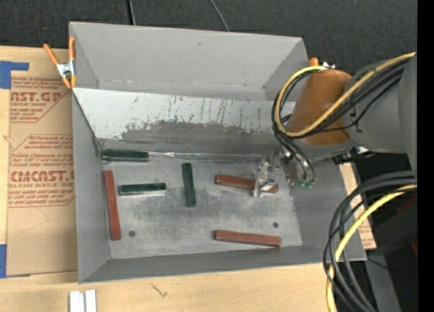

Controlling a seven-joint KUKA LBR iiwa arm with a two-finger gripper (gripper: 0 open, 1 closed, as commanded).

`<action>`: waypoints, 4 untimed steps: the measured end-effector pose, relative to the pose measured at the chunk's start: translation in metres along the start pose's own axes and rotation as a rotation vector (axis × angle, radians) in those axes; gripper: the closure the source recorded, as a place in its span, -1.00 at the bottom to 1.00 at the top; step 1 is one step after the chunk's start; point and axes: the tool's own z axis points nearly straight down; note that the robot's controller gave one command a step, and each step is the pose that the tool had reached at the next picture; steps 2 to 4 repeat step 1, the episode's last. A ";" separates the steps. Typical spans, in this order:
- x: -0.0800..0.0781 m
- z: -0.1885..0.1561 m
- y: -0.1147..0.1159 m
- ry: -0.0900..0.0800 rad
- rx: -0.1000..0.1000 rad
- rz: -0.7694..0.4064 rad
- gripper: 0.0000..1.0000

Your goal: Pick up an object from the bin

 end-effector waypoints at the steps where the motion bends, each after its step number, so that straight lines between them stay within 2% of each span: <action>1: -0.005 -0.137 0.009 0.014 -0.001 0.006 1.00; 4: -0.005 -0.137 0.009 0.014 -0.001 0.006 1.00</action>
Offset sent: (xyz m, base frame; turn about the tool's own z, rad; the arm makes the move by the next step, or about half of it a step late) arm 0.0000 0.0000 0.0000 0.0000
